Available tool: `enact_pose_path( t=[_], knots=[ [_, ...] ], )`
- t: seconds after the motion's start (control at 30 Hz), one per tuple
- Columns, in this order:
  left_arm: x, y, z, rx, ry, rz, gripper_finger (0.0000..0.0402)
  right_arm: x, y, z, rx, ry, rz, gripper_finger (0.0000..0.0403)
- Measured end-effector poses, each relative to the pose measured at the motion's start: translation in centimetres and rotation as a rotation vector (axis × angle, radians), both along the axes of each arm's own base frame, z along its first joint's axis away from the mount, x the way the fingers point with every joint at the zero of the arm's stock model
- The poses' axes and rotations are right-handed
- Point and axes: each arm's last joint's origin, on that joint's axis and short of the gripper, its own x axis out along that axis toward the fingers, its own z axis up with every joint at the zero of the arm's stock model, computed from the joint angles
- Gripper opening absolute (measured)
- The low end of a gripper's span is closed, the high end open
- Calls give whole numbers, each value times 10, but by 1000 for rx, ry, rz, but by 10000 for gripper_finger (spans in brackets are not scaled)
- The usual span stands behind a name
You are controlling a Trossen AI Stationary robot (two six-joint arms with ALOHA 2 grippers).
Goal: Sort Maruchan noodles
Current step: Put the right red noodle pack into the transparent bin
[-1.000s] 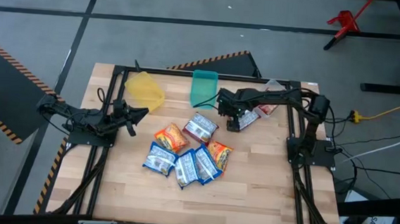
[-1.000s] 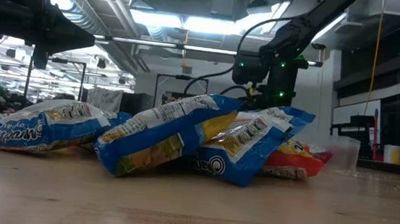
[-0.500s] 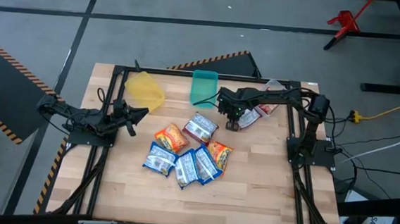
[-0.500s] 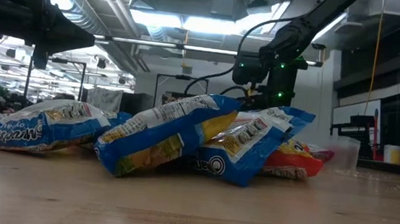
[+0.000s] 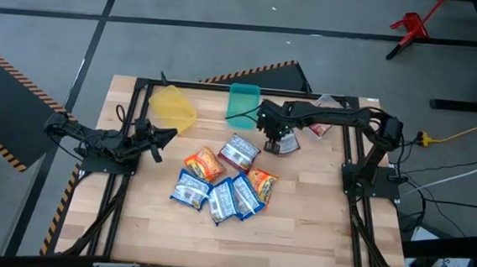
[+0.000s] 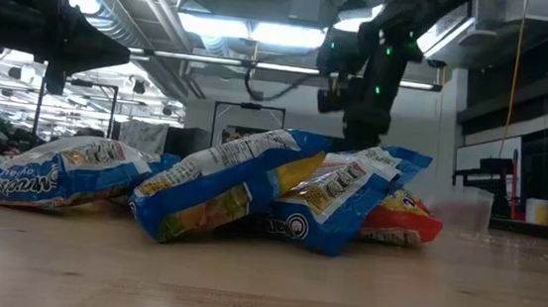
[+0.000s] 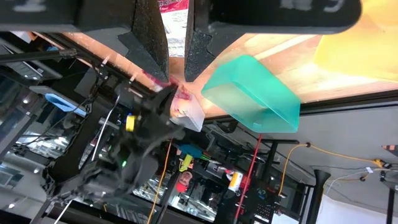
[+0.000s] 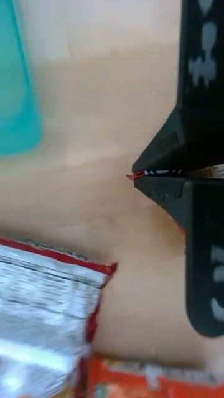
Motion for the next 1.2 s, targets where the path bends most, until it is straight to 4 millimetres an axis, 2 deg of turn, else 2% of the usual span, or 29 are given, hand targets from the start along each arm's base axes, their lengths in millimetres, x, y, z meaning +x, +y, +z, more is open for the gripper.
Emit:
enact_pose_path(
  t=[0.3,0.73,0.93,1.2],
  knots=[
    [0,0,0,20,12,-4,44,-8,1,54,-93,-79,-87,0],
    [0,0,0,21,12,-5,44,-47,7,107,-324,-62,-186,0],
    [0,0,0,21,11,-6,44,-68,11,124,-449,-20,-232,0],
    [0,0,0,21,12,-6,44,-93,-5,124,-586,209,-285,0]
  ],
)
